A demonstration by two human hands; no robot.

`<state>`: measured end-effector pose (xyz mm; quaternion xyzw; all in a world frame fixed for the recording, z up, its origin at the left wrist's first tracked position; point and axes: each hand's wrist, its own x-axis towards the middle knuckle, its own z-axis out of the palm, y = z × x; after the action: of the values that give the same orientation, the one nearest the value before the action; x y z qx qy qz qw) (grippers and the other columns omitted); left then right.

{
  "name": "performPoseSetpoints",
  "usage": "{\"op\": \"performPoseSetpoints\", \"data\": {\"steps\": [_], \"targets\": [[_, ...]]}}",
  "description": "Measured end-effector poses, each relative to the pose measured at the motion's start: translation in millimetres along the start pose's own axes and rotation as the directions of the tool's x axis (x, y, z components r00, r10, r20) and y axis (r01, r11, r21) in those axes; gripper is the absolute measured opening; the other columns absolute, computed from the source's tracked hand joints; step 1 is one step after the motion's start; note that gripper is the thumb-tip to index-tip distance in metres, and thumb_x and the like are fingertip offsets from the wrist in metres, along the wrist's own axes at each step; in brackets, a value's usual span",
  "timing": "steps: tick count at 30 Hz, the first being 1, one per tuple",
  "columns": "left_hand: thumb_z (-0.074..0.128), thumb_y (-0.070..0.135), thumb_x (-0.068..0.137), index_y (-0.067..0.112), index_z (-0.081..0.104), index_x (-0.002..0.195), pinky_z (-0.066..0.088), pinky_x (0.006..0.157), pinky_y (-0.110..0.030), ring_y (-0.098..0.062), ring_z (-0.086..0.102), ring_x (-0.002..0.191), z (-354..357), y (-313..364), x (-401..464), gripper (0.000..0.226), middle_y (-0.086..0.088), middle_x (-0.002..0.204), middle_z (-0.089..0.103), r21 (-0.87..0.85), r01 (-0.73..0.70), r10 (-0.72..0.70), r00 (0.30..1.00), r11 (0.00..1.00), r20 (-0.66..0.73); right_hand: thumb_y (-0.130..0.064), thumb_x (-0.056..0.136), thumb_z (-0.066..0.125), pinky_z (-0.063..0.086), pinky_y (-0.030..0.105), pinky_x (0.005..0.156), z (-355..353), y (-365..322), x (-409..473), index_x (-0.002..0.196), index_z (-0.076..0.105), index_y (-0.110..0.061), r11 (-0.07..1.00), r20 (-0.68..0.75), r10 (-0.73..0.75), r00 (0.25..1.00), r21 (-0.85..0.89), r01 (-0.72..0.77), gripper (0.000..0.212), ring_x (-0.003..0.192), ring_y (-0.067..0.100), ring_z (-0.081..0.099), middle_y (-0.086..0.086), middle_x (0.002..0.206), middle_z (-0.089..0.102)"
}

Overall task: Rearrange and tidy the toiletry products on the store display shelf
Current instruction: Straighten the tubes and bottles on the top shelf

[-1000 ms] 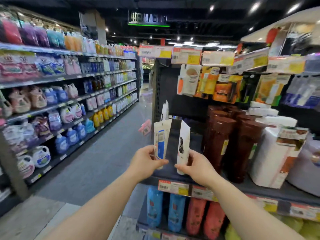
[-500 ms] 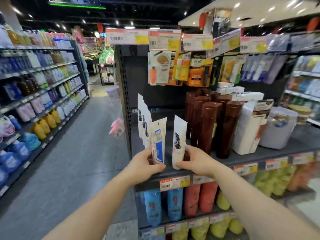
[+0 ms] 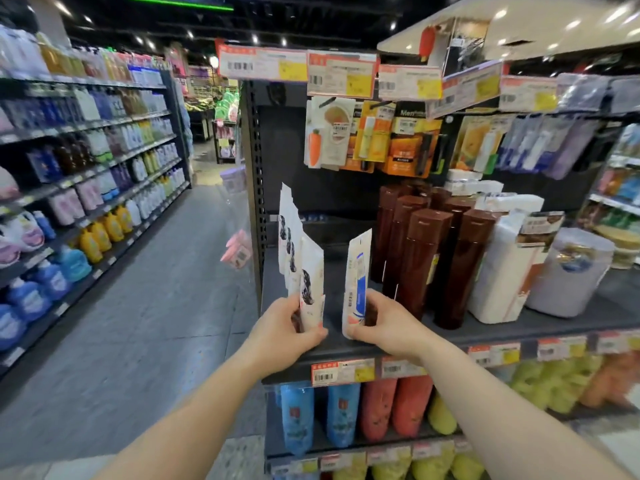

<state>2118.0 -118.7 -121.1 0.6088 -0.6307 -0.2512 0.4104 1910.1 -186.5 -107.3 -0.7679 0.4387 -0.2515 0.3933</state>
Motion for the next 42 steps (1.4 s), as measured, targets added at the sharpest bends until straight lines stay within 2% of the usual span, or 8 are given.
{"op": "performPoseSetpoints", "data": {"steps": [3,5,10,18,26,31,39,42], "targets": [[0.073,0.038,0.074,0.048,0.058,0.094,0.053,0.068,-0.020,-0.004,0.065,0.080,-2.6,-2.1,-3.7,0.027,0.017,0.090,0.069,-0.002,0.012,-0.012,0.999,1.000,0.030,-0.029,0.069,0.080,0.050,0.025,0.083,2.0,2.4,3.2,0.100,0.062,-0.031,0.999,-0.030,-0.019,0.999,-0.037,0.018,0.036,0.086,-0.001,0.065,-0.016,0.093,0.070],[0.078,0.036,0.070,0.047,0.059,0.090,0.051,0.066,-0.017,0.002,0.065,0.077,2.5,0.8,-4.4,0.030,0.022,0.087,0.069,0.013,0.033,-0.033,0.999,0.999,-0.039,-0.036,0.066,0.082,0.050,0.026,0.085,4.8,1.4,6.5,0.104,0.061,-0.032,0.997,-0.055,-0.003,0.998,-0.073,-0.001,0.044,0.089,-0.002,0.064,-0.018,0.096,0.069],[0.075,0.058,0.057,0.047,0.048,0.083,0.047,0.060,-0.022,0.006,0.058,0.074,21.5,12.3,1.4,0.039,0.024,0.081,0.062,0.214,0.116,-0.063,0.968,0.970,-0.241,-0.049,0.062,0.081,0.052,0.032,0.087,8.3,-0.3,7.6,0.110,0.058,-0.035,0.994,-0.081,0.003,0.997,-0.107,-0.011,0.055,0.092,0.000,0.063,-0.020,0.101,0.068],[0.076,0.055,0.063,0.048,0.040,0.085,0.042,0.057,-0.022,0.004,0.054,0.076,27.2,10.6,1.0,0.044,0.024,0.081,0.055,0.226,0.171,-0.086,0.936,0.959,-0.342,-0.046,0.068,0.079,0.051,0.031,0.087,8.1,2.5,6.4,0.111,0.055,-0.037,0.991,-0.088,-0.008,0.996,-0.137,-0.004,0.050,0.093,-0.003,0.061,-0.022,0.101,0.066],[0.076,0.056,0.064,0.043,0.045,0.091,0.041,0.057,-0.022,0.004,0.053,0.076,26.3,10.2,1.3,0.043,0.023,0.082,0.056,0.221,0.193,-0.109,0.932,0.956,-0.346,-0.041,0.077,0.072,0.052,0.035,0.090,6.8,2.5,5.6,0.115,0.051,-0.034,0.994,-0.044,-0.012,0.999,-0.108,0.008,0.044,0.097,0.003,0.062,-0.016,0.106,0.066],[0.074,0.053,0.067,0.036,0.050,0.096,0.048,0.064,-0.028,-0.002,0.056,0.081,27.1,7.9,2.1,0.042,0.020,0.086,0.058,0.218,0.188,-0.105,0.934,0.958,-0.341,-0.066,0.054,0.077,0.054,0.032,0.082,11.4,-8.1,4.2,0.113,0.050,-0.035,0.992,-0.107,0.043,0.993,-0.115,-0.055,0.072,0.091,0.001,0.062,-0.017,0.104,0.063],[0.077,0.053,0.068,0.043,0.043,0.095,0.040,0.061,-0.022,0.002,0.051,0.079,26.0,9.3,1.6,0.045,0.027,0.081,0.050,0.186,0.187,-0.120,0.940,0.965,-0.320,-0.033,0.074,0.076,0.051,0.035,0.093,5.0,-3.1,2.6,0.117,0.055,-0.030,0.998,-0.052,0.053,0.997,-0.032,-0.055,0.048,0.095,0.002,0.062,-0.015,0.104,0.067],[0.076,0.053,0.068,0.043,0.043,0.096,0.045,0.064,-0.024,0.002,0.053,0.080,26.3,8.5,2.0,0.044,0.026,0.083,0.052,0.191,0.184,-0.116,0.940,0.964,-0.320,-0.053,0.059,0.077,0.053,0.032,0.083,8.1,-6.4,1.8,0.111,0.051,-0.034,0.997,-0.089,0.065,0.994,-0.032,-0.068,0.062,0.089,0.001,0.063,-0.016,0.100,0.065]]}}
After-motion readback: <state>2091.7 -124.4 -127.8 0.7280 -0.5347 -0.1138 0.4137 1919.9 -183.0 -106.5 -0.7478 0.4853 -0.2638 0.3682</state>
